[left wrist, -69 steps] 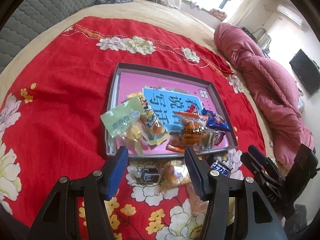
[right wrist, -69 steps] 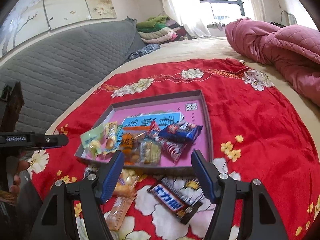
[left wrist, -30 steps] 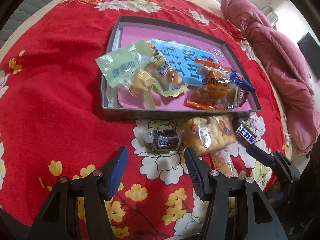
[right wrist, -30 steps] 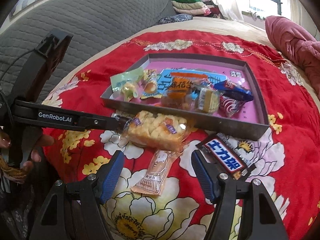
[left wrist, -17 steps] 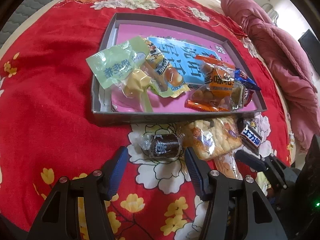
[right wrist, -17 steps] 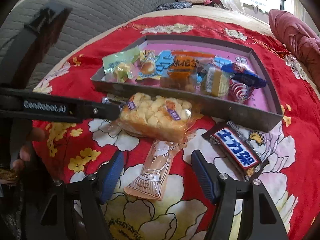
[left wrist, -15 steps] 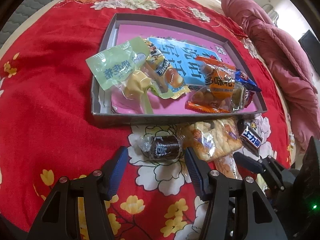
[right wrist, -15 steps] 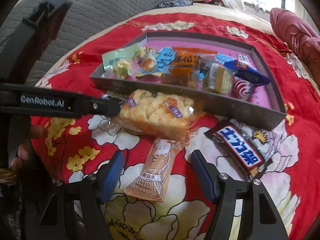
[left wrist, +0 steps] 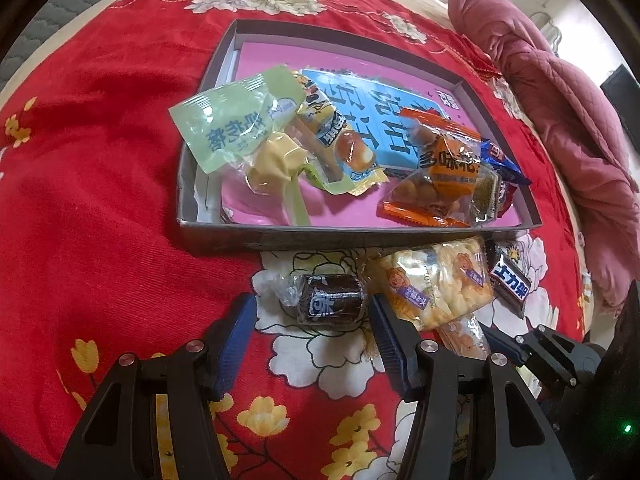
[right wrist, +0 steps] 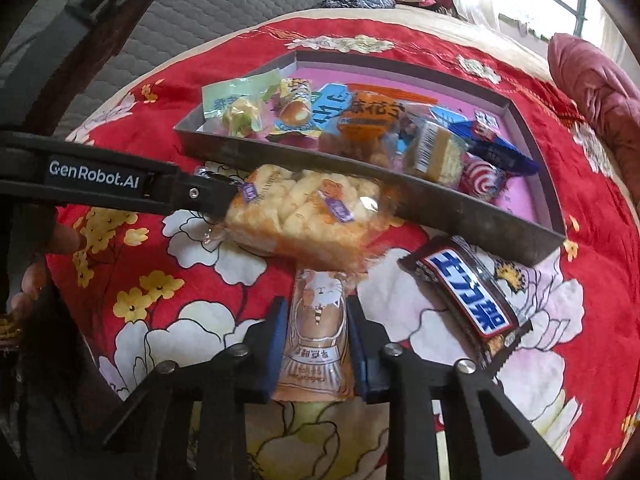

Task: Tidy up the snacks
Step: 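Grasp the beige pastry pack with the right tool while the left tool grasps the dark wrapped candy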

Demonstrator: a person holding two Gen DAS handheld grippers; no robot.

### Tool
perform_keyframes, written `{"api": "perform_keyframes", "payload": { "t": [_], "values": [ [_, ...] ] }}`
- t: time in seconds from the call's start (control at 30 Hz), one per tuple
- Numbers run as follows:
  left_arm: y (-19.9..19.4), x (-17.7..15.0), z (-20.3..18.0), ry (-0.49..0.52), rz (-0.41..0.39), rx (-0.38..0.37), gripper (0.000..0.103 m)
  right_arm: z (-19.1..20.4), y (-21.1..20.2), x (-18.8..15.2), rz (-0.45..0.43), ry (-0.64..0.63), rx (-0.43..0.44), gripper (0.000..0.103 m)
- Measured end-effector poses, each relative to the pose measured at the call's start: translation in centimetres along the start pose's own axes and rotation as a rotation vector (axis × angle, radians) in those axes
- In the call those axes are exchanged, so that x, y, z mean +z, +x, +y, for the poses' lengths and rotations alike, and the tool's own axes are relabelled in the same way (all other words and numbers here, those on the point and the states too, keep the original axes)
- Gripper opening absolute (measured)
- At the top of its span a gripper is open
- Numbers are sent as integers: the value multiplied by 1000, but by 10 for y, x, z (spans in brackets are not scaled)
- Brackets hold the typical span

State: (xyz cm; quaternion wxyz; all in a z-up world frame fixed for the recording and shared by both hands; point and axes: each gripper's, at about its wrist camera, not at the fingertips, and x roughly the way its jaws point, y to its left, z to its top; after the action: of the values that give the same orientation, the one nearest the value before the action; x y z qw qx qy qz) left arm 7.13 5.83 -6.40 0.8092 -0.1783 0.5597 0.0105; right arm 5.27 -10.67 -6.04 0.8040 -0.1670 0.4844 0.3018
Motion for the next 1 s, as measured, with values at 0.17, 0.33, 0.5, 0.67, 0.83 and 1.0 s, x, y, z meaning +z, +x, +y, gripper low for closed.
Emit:
{"api": "perform_keyframes", "payload": {
  "t": [0.17, 0.33, 0.5, 0.67, 0.83, 1.0],
  "values": [
    [-3, -2, 5, -11, -7, -10, 51, -6, -3, 0, 9, 25, 3, 27],
    [-1, -1, 8, -27, -7, -8, 46, -8, -3, 0, 15, 38, 6, 27],
    [4, 2, 0, -9, -10, 20, 46, -8, -1, -1, 20, 35, 4, 27],
    [13, 1, -5, 23, -22, 54, 43, -7, -1, -1, 18, 29, 4, 26],
    [4, -1, 1, 7, -40, 34, 38, -11, -7, -1, 9, 44, 17, 25],
    [-13, -3, 7, -4, -61, 18, 38, -25, -23, -3, -28, 105, 29, 25]
  ]
}}
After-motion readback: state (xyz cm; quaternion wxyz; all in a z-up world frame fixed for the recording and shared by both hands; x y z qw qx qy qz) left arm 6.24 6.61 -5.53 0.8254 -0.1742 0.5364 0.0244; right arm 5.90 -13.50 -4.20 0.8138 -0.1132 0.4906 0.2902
